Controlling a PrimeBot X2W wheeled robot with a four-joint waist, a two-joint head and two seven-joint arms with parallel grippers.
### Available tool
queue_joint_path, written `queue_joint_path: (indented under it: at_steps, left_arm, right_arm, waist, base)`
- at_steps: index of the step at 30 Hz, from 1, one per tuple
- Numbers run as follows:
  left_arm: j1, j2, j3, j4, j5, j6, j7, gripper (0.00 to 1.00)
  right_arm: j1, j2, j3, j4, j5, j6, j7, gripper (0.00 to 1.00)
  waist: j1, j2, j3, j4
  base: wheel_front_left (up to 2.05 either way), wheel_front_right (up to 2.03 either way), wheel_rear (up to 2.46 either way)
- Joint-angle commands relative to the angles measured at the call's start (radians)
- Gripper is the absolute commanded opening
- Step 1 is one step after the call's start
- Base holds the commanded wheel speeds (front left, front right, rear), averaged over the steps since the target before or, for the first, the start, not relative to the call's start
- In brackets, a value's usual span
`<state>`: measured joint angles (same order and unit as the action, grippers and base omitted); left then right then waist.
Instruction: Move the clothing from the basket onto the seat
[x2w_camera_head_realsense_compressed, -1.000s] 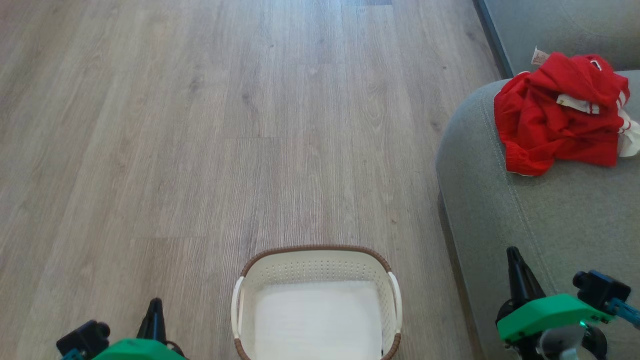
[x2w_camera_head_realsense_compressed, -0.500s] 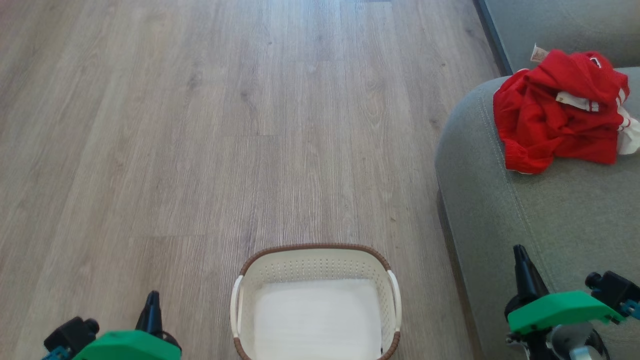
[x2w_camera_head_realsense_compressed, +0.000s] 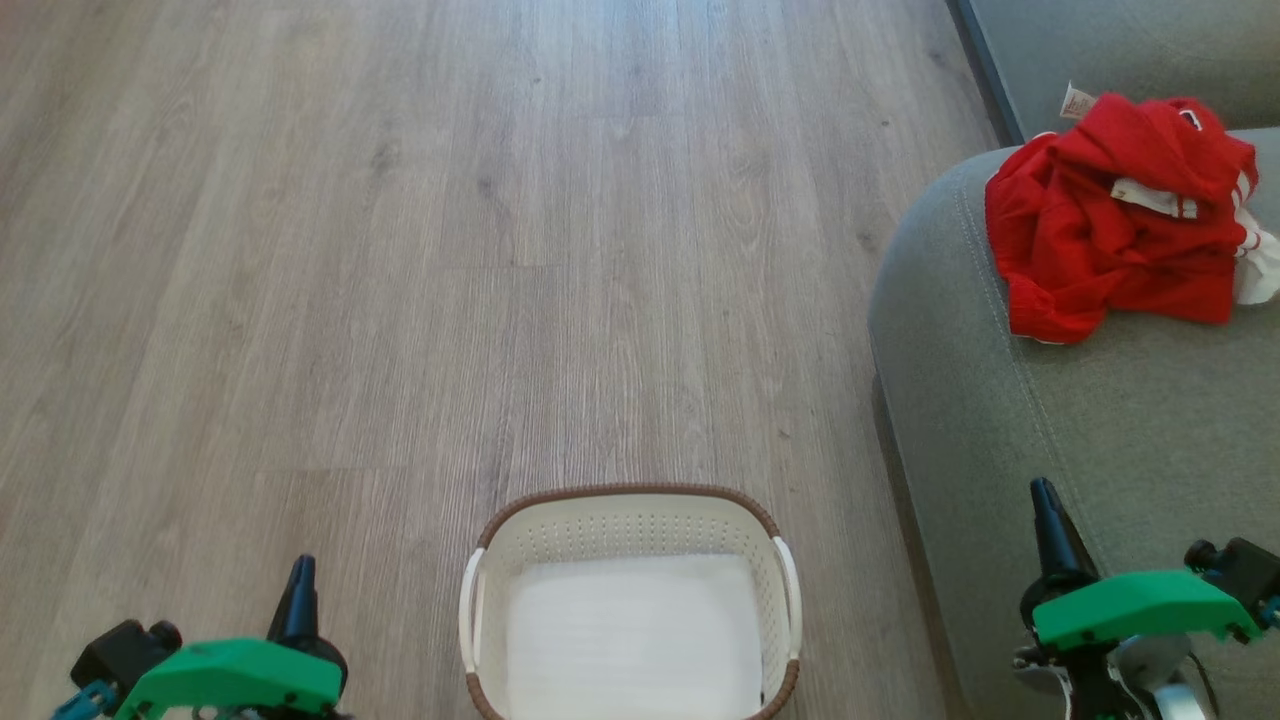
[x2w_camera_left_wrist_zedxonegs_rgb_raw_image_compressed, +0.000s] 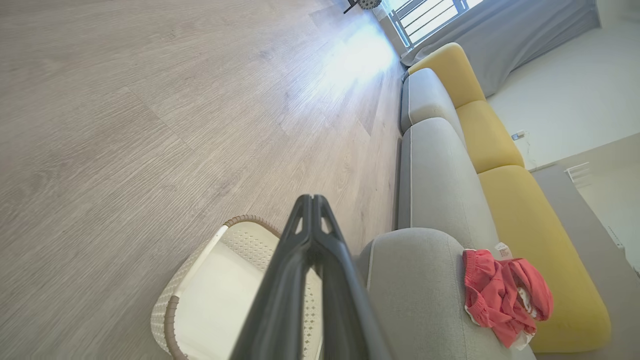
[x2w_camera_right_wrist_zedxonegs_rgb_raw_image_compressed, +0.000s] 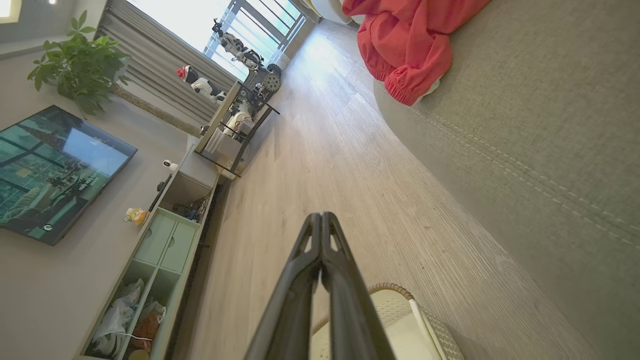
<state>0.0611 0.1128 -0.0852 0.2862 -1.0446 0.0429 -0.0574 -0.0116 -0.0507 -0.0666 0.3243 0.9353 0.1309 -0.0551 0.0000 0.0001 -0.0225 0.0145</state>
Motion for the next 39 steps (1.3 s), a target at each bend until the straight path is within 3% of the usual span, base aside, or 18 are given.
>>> queue_joint_path:
  at_steps: [1,39]
  left_arm:
    - [-0.056,0.000,0.033,-0.035,-0.025,-0.013,0.007,0.00]
    - [-0.133,-0.041,0.144,-0.039,-0.392,-0.122,0.117,0.00]
  right_arm:
    - [-0.056,-0.001,0.004,-0.039,0.031,0.000,0.006,0.00]
    - [-0.083,0.000,-0.031,-0.067,0.467,0.000,0.116,0.00]
  waist:
    - [0.0000,-0.0001,0.001,0.000]
    - [0.0000,-0.0001,0.018,-0.010]
  base:
    - [0.00,0.00,0.00]
    - [0.00,0.00,0.00]
